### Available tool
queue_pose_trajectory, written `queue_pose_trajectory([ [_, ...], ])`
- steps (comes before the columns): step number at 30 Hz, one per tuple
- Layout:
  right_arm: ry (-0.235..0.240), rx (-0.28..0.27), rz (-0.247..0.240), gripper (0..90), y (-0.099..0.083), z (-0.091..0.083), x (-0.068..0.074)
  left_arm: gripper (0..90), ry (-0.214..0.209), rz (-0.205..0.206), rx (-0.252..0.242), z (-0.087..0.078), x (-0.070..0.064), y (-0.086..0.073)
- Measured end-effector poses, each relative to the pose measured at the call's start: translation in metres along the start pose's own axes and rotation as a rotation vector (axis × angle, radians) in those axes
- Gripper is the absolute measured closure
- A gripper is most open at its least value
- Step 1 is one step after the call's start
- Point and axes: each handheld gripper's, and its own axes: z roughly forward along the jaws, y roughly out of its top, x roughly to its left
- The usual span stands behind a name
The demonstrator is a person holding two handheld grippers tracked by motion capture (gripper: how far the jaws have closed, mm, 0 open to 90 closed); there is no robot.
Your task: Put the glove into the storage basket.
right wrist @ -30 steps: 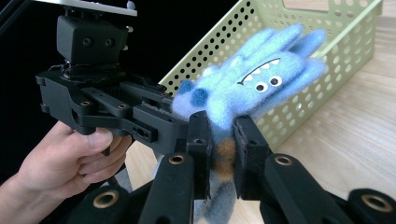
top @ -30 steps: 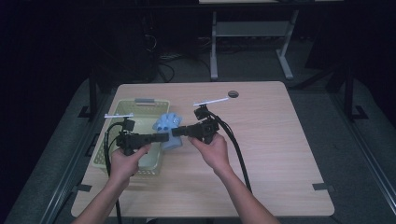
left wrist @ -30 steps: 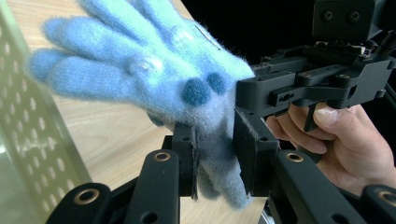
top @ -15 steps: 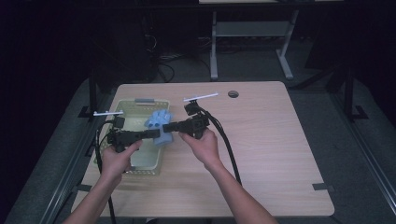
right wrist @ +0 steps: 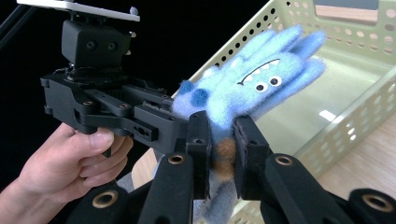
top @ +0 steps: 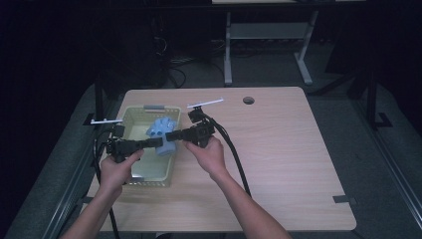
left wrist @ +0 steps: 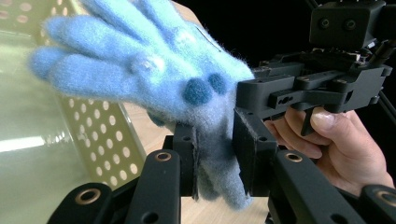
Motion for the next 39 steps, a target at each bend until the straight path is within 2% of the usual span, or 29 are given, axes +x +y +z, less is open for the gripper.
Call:
queue_pose_trajectory([
  [6,0.012,0.011,-0.001,78.8,0.001,0.011,0.000,71.1,0.004,-0.006,0.012,-0.008,0.009,0.001],
  [11,0.027,0.014,0.013,78.8,0.004,0.023,0.002,71.6,-0.005,-0.034,0.007,-0.018,0.017,0.003],
  [22,0.040,0.018,0.013,78.9,0.005,0.046,0.006,71.7,0.007,-0.041,0.051,-0.034,0.032,0.009],
  [26,0.036,0.011,0.002,78.9,0.005,0.053,0.006,72.5,0.016,-0.049,0.058,-0.037,0.035,0.011],
  [39,0.048,0.009,0.030,79.1,0.004,0.070,0.001,75.7,0.054,-0.076,0.067,-0.043,0.049,0.014],
])
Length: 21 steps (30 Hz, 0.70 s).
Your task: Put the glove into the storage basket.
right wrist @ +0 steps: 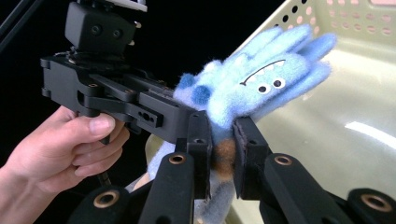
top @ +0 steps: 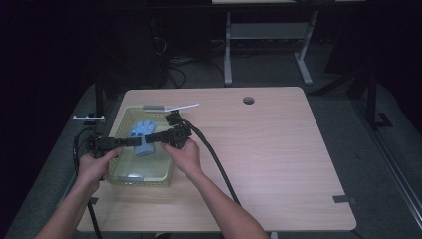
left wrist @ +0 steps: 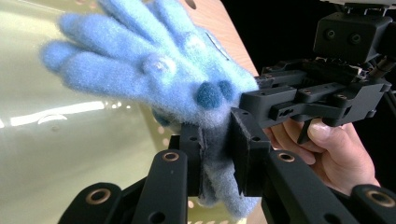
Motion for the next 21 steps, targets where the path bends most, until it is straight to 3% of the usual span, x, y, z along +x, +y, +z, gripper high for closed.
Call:
queue_pose_trajectory([
  [8,-0.011,0.013,0.018,79.0,-0.001,0.010,-0.004,78.3,0.030,-0.007,0.018,0.001,0.007,0.002],
  [12,-0.027,0.028,0.019,79.0,-0.002,0.015,-0.007,79.5,0.068,-0.006,0.043,0.004,0.009,0.003],
  [21,-0.043,0.067,0.017,79.0,-0.006,0.026,-0.012,81.9,0.151,0.053,0.103,0.007,0.008,0.002],
])
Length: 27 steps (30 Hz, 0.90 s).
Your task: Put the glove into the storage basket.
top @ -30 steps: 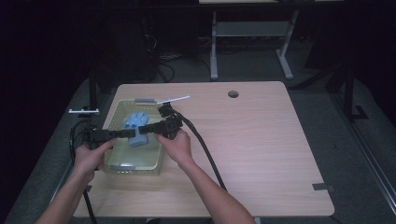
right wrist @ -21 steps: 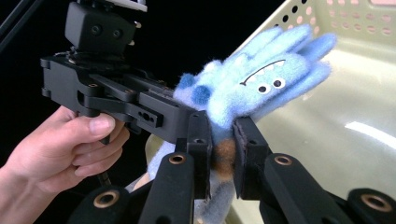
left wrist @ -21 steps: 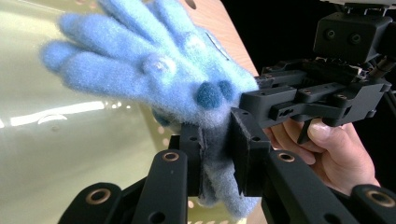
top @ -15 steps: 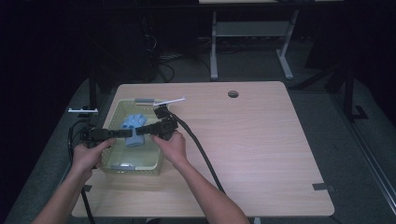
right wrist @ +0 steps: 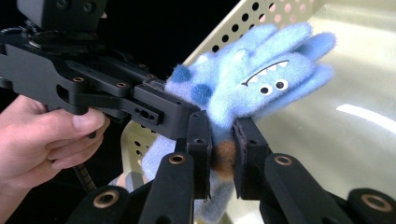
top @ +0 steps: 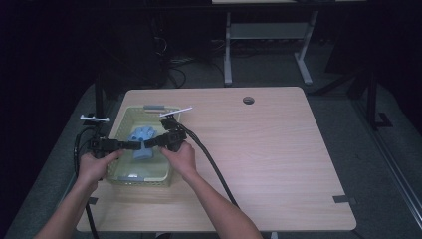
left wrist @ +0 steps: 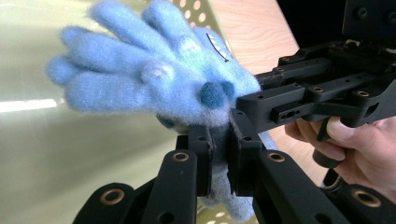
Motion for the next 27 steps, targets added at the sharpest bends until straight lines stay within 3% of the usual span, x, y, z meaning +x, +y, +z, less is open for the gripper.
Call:
queue_pose_trajectory([
  [10,-0.028,0.045,0.002,78.2,-0.003,0.008,-0.006,82.9,0.051,0.021,0.045,0.008,0.001,-0.001],
  [15,-0.044,0.060,-0.011,77.5,-0.004,0.010,-0.005,83.4,0.068,0.052,0.061,0.009,0.000,-0.002],
  [27,-0.071,0.065,-0.006,75.8,0.000,-0.001,-0.004,83.6,0.080,0.070,0.063,0.012,-0.005,0.000],
])
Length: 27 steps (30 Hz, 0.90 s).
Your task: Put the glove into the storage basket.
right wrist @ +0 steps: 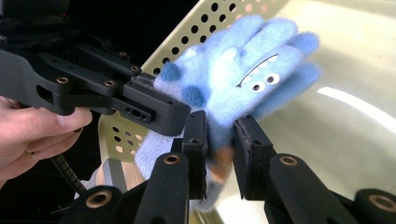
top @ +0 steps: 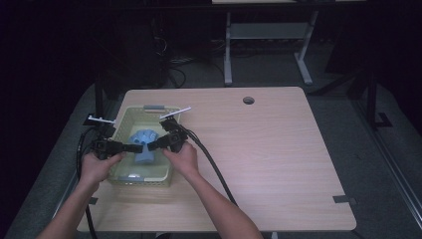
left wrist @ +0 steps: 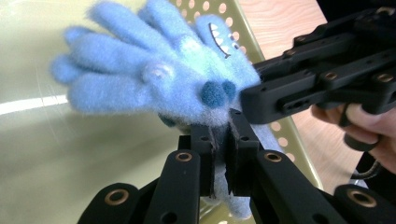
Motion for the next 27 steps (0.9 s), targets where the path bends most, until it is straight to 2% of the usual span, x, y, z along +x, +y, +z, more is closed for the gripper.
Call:
queue_pose_trajectory([
  [2,-0.017,0.001,-0.004,75.8,0.000,-0.006,-0.002,83.6,0.005,-0.010,0.006,0.004,0.000,0.000],
  [6,-0.021,-0.003,-0.009,75.7,0.001,-0.011,-0.003,83.6,0.023,-0.012,0.024,0.009,0.001,0.000],
  [7,-0.015,-0.009,-0.009,75.3,0.001,-0.015,-0.004,83.6,0.050,-0.004,0.053,0.014,0.001,0.000],
  [10,-0.017,-0.007,-0.017,74.7,0.001,-0.017,-0.003,83.6,0.069,-0.002,0.074,0.019,-0.001,0.001],
  [12,-0.012,-0.005,-0.016,74.5,0.001,-0.018,-0.003,83.6,0.093,0.004,0.103,0.024,-0.003,0.003],
  [13,-0.011,-0.010,-0.014,74.5,0.000,-0.019,-0.001,83.4,0.122,0.010,0.132,0.029,-0.005,0.004],
  [14,-0.011,-0.010,-0.014,74.5,0.000,-0.019,-0.001,83.3,0.122,0.010,0.132,0.029,-0.005,0.004],
  [17,-0.009,-0.012,-0.026,74.4,0.000,-0.020,0.000,82.4,0.175,0.003,0.156,0.037,-0.007,0.005],
  [18,-0.006,-0.015,-0.029,74.4,-0.001,-0.022,0.001,78.7,0.198,0.006,0.180,0.040,-0.006,0.005],
  [20,-0.005,-0.016,-0.027,74.4,-0.001,-0.022,0.001,71.1,0.204,0.003,0.184,0.040,-0.005,0.005],
  [21,-0.003,-0.021,-0.028,74.2,-0.002,-0.024,0.002,66.4,0.235,-0.004,0.182,0.039,-0.004,0.005],
  [22,-0.003,-0.021,-0.028,74.2,-0.002,-0.024,0.002,63.6,0.235,-0.004,0.182,0.039,-0.004,0.005],
  [23,-0.002,-0.025,-0.028,73.6,-0.002,-0.026,0.002,60.8,0.256,-0.018,0.171,0.036,-0.002,0.006],
  [27,-0.001,-0.031,-0.024,73.0,-0.003,-0.029,0.001,58.6,0.277,-0.023,0.133,0.026,0.000,0.009],
])
